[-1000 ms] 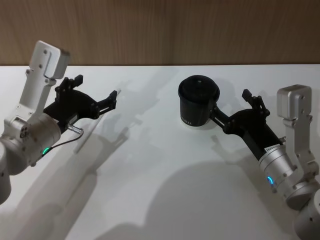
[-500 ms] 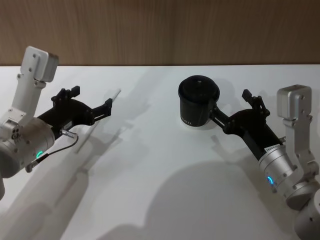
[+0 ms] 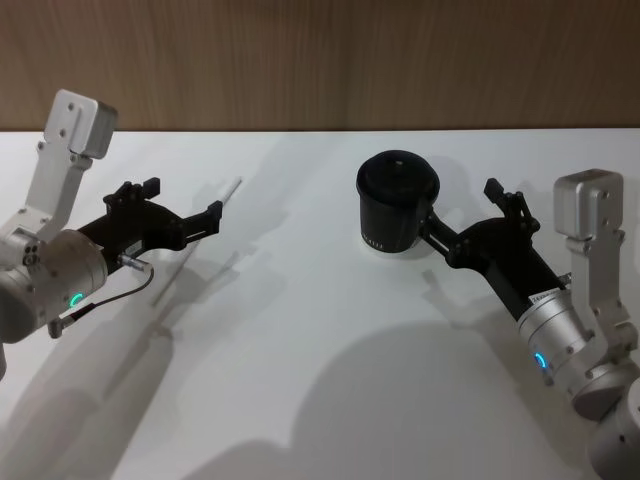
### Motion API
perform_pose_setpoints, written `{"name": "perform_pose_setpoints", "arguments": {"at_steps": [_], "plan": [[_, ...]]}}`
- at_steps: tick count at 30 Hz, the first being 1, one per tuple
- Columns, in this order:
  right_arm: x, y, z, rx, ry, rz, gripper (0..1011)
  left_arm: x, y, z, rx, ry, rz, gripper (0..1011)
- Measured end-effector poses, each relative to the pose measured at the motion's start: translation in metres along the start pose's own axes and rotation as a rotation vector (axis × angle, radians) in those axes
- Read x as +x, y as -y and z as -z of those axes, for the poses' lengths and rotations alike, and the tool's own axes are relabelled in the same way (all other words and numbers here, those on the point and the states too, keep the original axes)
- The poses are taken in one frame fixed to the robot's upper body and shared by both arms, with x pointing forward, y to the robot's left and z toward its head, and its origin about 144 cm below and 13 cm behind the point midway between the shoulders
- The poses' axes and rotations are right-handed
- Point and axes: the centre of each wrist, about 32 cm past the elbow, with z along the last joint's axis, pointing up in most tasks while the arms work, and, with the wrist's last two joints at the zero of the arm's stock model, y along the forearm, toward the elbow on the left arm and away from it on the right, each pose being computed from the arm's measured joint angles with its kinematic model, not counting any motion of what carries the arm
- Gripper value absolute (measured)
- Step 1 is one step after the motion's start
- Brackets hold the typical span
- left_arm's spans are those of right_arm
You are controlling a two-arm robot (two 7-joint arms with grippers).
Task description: Pick up the straw with one hand, pass it to the other hand, and insert it into the cup.
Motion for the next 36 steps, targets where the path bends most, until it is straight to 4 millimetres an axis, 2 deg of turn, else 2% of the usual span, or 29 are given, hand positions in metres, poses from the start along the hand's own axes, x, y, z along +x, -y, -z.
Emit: {"name": "perform_pose_setpoints", "arguments": {"at_steps": [19, 36], "plan": [[0.0, 0.0, 0.0, 0.0, 0.0, 0.0, 1001, 0.013, 0.019, -0.009, 0.076, 0.051, 0.058, 1003], [0.0, 0.0, 0.0, 0.0, 0.0, 0.0, 1001, 0.013, 0.021, -0.007, 0.119, 0.054, 0.06, 1003]]}}
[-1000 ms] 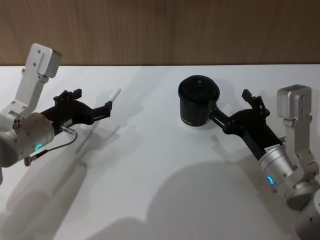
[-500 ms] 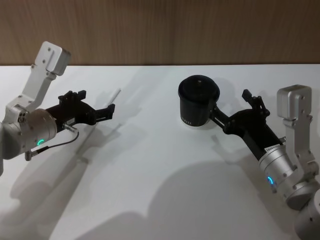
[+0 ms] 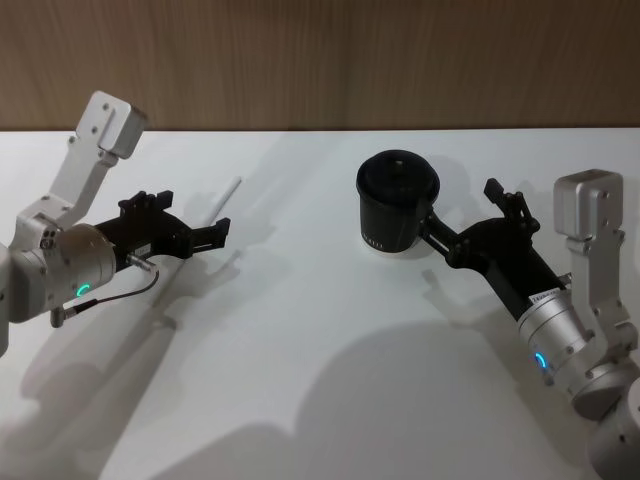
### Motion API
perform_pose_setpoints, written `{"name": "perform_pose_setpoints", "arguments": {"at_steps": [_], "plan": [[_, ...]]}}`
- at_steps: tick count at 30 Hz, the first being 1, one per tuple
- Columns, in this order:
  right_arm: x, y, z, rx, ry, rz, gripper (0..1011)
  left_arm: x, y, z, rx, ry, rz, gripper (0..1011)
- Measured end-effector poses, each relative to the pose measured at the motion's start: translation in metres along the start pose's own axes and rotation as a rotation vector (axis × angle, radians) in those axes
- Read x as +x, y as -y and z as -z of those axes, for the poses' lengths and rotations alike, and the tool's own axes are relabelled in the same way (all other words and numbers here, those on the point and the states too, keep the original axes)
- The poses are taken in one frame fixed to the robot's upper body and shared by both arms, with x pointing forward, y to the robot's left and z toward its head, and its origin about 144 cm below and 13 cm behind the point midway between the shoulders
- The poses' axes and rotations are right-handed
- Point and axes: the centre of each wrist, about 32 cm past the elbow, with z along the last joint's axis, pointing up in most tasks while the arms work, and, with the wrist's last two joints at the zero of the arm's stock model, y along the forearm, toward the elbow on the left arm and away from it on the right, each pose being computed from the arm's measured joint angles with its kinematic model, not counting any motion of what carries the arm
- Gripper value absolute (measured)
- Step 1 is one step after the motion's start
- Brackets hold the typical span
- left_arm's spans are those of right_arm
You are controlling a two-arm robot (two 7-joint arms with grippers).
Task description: Pick up the straw with one hand, pass it to the other hand, and insert it into the cup.
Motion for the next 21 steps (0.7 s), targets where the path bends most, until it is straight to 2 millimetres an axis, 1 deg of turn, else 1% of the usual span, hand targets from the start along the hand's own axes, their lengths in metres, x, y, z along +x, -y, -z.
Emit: {"name": "perform_pose_setpoints", "arguments": {"at_steps": [21], "plan": [[0.0, 0.0, 0.0, 0.0, 0.0, 0.0, 1001, -0.014, -0.011, 0.005, 0.019, -0.013, -0.024, 1003]]}}
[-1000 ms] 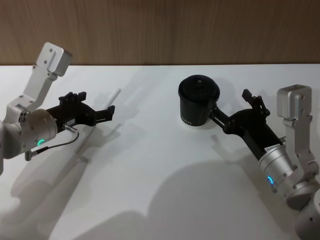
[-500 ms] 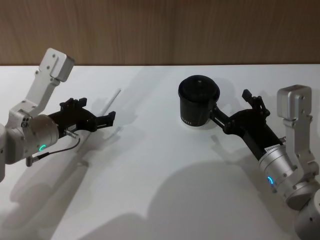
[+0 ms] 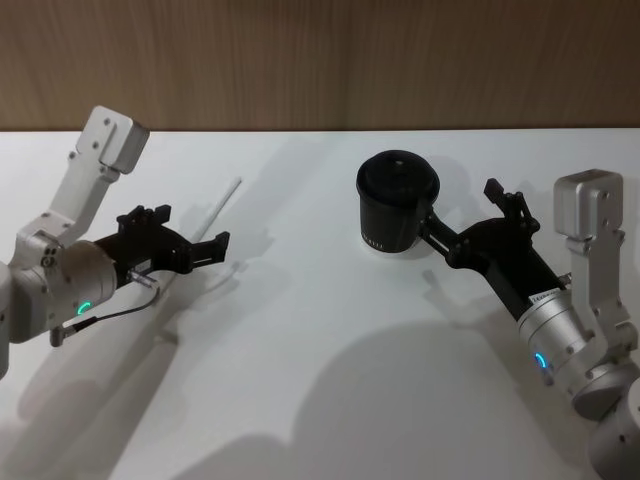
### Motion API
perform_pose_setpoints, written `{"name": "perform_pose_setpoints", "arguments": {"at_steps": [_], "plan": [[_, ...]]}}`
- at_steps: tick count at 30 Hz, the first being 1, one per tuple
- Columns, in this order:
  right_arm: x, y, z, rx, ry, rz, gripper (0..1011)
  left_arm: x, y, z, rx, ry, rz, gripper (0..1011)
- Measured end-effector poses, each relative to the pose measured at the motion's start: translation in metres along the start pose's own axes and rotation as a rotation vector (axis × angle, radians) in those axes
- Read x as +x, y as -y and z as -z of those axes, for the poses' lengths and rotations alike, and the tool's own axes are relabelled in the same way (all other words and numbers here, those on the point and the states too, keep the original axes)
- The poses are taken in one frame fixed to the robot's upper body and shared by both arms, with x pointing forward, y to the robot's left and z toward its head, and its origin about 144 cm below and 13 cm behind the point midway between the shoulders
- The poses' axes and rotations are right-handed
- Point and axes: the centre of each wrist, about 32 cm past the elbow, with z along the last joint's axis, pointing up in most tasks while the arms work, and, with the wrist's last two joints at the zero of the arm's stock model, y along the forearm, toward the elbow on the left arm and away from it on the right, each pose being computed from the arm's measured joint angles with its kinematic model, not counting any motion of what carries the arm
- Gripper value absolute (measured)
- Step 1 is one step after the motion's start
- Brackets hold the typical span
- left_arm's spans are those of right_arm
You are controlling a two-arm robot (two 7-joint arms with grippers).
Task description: Pick up the straw with one hand, pass it to the other hand, and insert it into the cup.
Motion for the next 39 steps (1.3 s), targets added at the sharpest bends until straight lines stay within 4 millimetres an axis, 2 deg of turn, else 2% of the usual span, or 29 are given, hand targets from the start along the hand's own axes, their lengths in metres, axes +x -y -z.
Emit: {"name": "perform_pose_setpoints", "arguments": {"at_steps": [16, 39], "plan": [[0.0, 0.0, 0.0, 0.0, 0.0, 0.0, 1001, -0.003, -0.009, 0.006, 0.023, -0.008, -0.021, 1003], [0.0, 0.0, 0.0, 0.0, 0.0, 0.0, 1001, -0.005, -0.008, 0.018, 0.056, -0.03, -0.015, 1003]]}}
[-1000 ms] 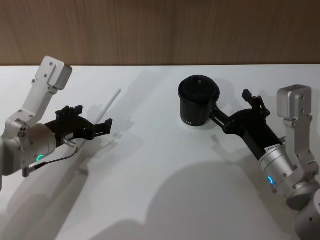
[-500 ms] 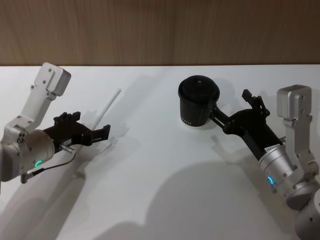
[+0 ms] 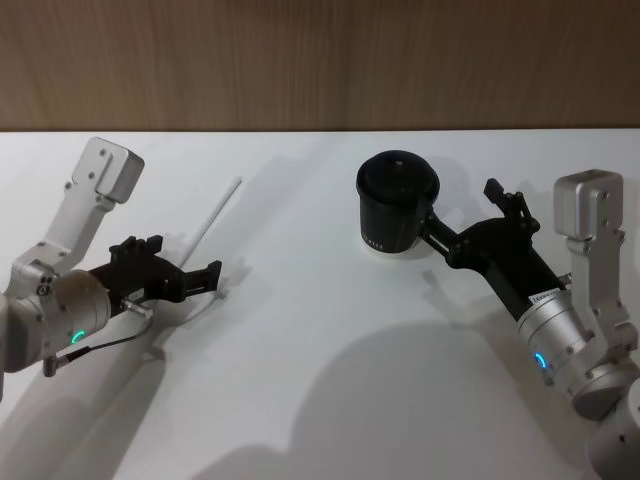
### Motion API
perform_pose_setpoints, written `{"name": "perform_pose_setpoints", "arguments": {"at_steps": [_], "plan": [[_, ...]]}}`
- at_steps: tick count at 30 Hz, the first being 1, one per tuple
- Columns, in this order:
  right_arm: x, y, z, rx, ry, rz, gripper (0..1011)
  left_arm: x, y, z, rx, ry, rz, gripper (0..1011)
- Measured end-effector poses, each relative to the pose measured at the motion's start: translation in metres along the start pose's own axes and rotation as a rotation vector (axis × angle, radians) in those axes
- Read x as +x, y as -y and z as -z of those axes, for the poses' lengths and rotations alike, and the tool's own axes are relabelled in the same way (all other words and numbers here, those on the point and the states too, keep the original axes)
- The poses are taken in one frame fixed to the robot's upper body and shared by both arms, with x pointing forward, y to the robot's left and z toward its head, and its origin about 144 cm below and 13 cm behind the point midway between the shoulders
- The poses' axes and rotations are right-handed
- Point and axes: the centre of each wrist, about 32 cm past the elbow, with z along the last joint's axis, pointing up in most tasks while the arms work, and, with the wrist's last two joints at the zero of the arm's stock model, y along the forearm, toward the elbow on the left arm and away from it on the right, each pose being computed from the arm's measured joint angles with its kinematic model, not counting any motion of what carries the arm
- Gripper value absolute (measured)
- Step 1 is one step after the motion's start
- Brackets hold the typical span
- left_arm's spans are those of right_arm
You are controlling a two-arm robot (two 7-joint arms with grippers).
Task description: Pick up the straw with one hand, pass it to the other hand, and insert it into the cup.
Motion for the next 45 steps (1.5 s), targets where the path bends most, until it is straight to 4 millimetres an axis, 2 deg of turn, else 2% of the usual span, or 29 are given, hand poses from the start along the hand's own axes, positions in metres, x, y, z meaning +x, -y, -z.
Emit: {"name": "perform_pose_setpoints", "arguments": {"at_steps": [15, 29, 31, 32, 38, 45], "plan": [[0.0, 0.0, 0.0, 0.0, 0.0, 0.0, 1001, -0.002, -0.001, 0.005, 0.017, -0.003, 0.002, 979], [0.0, 0.0, 0.0, 0.0, 0.0, 0.0, 1001, -0.005, -0.003, 0.009, 0.02, -0.008, 0.006, 589], [0.0, 0.0, 0.0, 0.0, 0.0, 0.0, 1001, -0.005, -0.004, 0.011, 0.022, -0.01, 0.007, 501], [0.0, 0.0, 0.0, 0.0, 0.0, 0.0, 1001, -0.005, -0.004, 0.011, 0.023, -0.011, 0.007, 501], [0.0, 0.0, 0.0, 0.0, 0.0, 0.0, 1001, -0.006, -0.005, 0.013, 0.027, -0.017, 0.009, 270], [0.0, 0.0, 0.0, 0.0, 0.0, 0.0, 1001, -0.007, -0.006, 0.015, 0.03, -0.024, 0.009, 77]]}}
